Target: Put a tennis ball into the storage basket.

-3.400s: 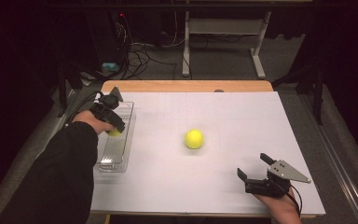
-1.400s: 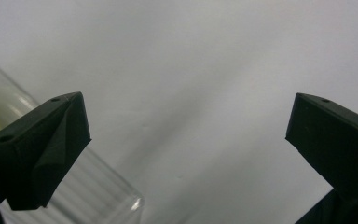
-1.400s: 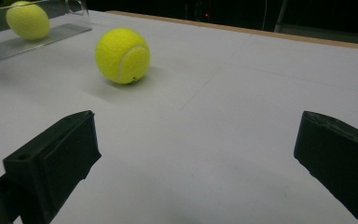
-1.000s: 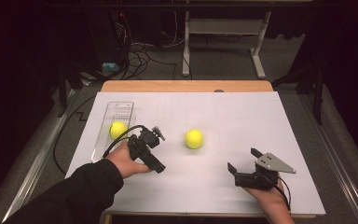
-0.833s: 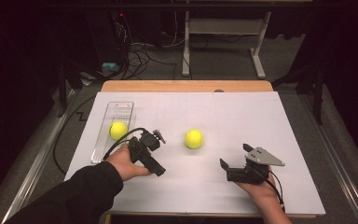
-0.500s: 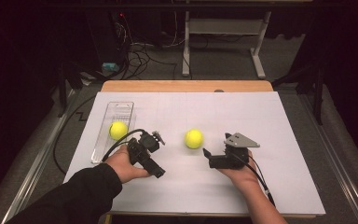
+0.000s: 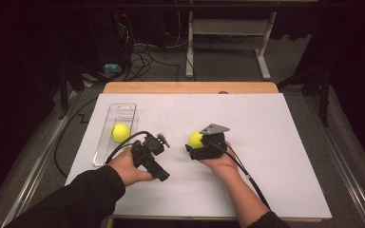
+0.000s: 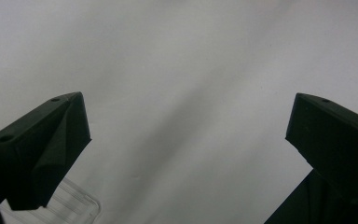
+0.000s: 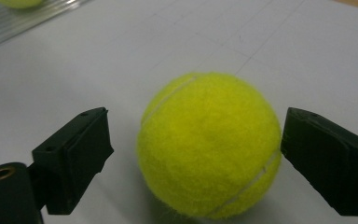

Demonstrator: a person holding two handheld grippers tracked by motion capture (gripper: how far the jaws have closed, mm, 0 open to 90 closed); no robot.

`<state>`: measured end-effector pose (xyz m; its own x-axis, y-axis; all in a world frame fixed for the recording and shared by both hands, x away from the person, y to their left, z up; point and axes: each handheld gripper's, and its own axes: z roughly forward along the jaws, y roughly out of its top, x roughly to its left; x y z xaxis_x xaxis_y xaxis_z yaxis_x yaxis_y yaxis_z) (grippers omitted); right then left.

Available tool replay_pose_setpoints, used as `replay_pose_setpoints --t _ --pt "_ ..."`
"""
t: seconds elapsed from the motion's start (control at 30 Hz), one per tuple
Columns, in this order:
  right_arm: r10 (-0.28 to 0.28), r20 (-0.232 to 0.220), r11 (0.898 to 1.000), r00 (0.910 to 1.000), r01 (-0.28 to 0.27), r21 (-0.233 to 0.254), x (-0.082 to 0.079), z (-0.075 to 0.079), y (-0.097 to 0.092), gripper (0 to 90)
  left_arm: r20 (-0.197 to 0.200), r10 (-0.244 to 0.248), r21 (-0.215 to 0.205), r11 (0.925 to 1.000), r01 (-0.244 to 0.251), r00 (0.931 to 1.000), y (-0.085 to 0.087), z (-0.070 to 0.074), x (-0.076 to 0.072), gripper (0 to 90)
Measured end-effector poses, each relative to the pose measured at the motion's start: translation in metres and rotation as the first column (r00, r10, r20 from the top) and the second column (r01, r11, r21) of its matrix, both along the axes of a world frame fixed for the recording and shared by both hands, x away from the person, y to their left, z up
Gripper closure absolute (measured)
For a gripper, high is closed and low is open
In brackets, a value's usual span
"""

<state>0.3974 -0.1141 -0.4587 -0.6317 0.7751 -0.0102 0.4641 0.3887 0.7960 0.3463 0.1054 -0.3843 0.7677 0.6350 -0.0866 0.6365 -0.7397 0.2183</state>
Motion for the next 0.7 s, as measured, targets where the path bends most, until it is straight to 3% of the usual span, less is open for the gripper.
replay_pose_setpoints --t 0.23,0.43,0.7 --pt "-0.009 -0.057 0.999 0.9983 0.007 -0.037 0.006 -0.009 0.001 23.2 0.004 0.004 -0.004 1.0 -0.004 1.0 0.002 0.002 0.0 0.5" --pt "0.004 -0.023 0.999 0.9997 -0.005 -0.04 0.001 -0.006 0.0 27.3 0.004 0.002 -0.009 1.0 -0.002 1.0 0.002 0.002 -0.001 0.5" --pt "0.04 0.054 0.999 0.9977 -0.04 0.011 -0.03 0.01 -0.012 27.5 0.006 0.003 -0.011 0.9999 -0.003 1.0 0.003 0.003 -0.001 0.5"
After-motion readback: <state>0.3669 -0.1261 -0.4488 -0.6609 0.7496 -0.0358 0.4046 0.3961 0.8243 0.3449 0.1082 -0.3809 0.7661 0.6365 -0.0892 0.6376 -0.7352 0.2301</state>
